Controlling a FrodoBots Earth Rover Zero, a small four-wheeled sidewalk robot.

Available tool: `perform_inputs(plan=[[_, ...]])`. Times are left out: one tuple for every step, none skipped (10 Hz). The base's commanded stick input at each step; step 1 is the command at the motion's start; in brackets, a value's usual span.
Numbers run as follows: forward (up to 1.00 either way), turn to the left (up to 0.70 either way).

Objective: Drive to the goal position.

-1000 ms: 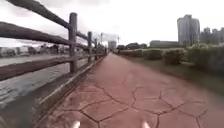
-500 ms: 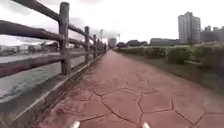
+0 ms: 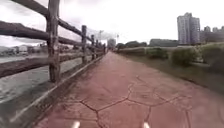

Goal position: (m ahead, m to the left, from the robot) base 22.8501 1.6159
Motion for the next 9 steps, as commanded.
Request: perform_inputs(plan=[[0.7,0.0],[0.7,0.0],[0.7,0.0],[0.7,0.0],[0.7,0.0],[0.7,0.0],[0.7,0.0],[0.7,0.0],[0.7,0.0]])
